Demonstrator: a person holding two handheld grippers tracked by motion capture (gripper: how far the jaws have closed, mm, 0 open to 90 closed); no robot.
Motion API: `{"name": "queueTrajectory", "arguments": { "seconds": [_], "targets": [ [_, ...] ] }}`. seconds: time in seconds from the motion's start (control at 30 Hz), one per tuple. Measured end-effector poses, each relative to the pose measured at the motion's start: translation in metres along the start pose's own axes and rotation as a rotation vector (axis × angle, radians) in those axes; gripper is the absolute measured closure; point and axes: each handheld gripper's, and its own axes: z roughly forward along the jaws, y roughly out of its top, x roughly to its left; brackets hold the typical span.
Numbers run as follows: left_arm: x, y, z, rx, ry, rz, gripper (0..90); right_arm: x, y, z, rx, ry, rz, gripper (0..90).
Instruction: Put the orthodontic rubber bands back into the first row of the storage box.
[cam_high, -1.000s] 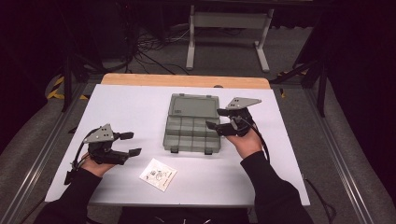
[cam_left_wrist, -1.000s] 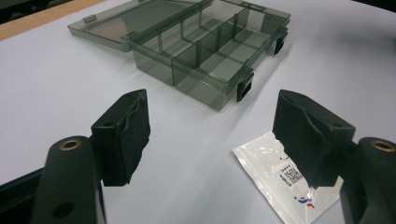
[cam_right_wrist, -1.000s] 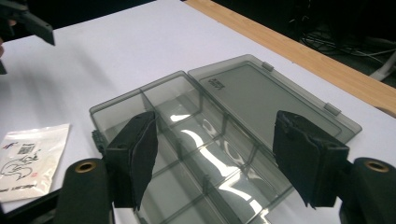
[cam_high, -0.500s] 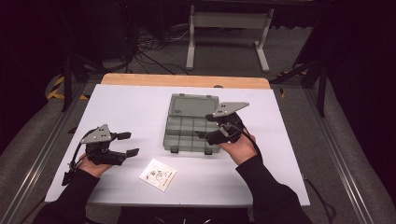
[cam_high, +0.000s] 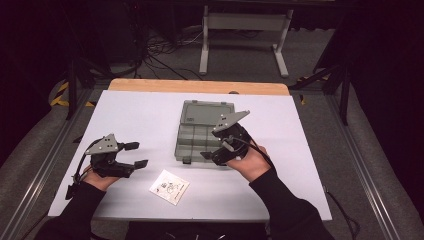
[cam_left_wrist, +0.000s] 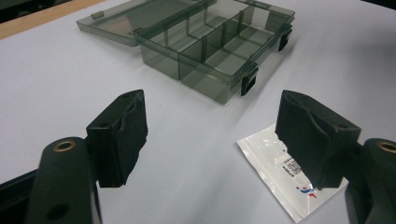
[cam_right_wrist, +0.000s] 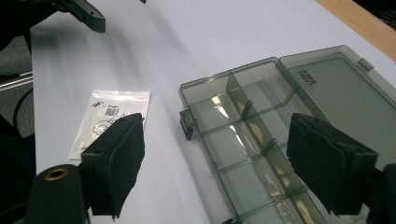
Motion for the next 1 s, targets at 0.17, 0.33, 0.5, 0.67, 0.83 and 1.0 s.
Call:
{"name": "queueTrajectory", "arguments": {
  "seconds": [0.17, 0.33, 0.5, 0.67, 0.83, 1.0],
  "targets": [
    [0.000, 0.000, 0.000, 0.000, -0.002, 0.005, 25.6, 0.007, 0.003, 0.003, 0.025, 0.017, -0.017, 18.8],
    [0.000, 0.001, 0.000, -0.001, -0.003, 0.007, 25.6, 0.013, 0.005, 0.007, 0.052, 0.031, -0.037, 18.9],
    [0.000, 0.001, 0.000, -0.001, -0.003, 0.008, 25.6, 0.018, 0.006, 0.013, 0.086, 0.045, -0.055, 18.8],
    [-0.001, 0.001, 0.000, 0.000, -0.004, 0.004, 25.6, 0.022, 0.006, 0.018, 0.109, 0.064, -0.066, 18.7],
    [-0.001, 0.001, 0.000, 0.001, -0.004, 0.006, 25.6, 0.026, 0.006, 0.022, 0.137, 0.085, -0.075, 17.7],
    [-0.001, 0.001, 0.000, 0.001, -0.006, 0.006, 25.6, 0.028, 0.006, 0.025, 0.143, 0.094, -0.076, 17.6]
  ]
}}
